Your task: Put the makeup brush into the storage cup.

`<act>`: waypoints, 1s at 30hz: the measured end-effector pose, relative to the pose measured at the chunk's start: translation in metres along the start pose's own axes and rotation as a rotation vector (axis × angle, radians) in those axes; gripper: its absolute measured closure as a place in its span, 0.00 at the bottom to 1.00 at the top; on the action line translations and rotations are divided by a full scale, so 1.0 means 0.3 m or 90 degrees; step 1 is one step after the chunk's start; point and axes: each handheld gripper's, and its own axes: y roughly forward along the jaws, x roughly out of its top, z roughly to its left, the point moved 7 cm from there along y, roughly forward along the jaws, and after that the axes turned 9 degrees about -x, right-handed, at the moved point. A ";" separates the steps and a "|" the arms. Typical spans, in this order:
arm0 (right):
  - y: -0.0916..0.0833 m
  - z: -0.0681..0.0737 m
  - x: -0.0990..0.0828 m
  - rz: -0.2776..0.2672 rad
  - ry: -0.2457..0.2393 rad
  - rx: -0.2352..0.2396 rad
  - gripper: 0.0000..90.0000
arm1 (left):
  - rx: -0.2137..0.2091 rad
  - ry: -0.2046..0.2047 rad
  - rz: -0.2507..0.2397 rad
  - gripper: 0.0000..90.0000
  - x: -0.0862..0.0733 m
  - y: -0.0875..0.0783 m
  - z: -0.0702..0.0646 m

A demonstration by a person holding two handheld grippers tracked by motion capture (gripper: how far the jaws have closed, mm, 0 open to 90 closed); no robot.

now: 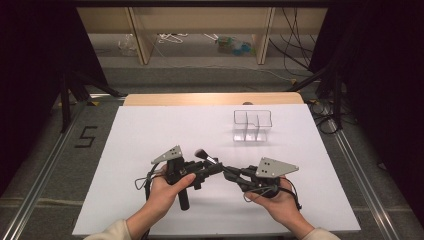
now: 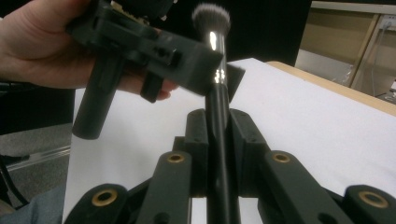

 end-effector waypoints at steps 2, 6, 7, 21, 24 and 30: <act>0.005 0.005 -0.009 0.011 -0.010 0.000 0.88 | -0.014 0.006 -0.002 0.77 0.005 0.001 -0.009; 0.025 0.030 -0.031 0.045 -0.034 0.006 0.85 | -0.027 0.044 0.015 0.85 0.007 0.009 -0.032; 0.028 0.036 -0.031 0.048 -0.040 0.006 0.82 | -0.022 0.055 0.024 0.85 0.005 0.012 -0.036; 0.040 0.026 -0.060 0.097 -0.021 -0.007 0.44 | 0.092 0.231 0.166 0.85 0.030 -0.030 -0.042; 0.045 0.031 -0.063 0.100 -0.022 -0.005 0.43 | 0.110 0.239 0.190 0.85 0.028 -0.030 -0.040; 0.068 0.043 -0.060 0.094 -0.014 -0.012 0.44 | 0.133 0.234 0.221 0.85 0.001 -0.019 -0.033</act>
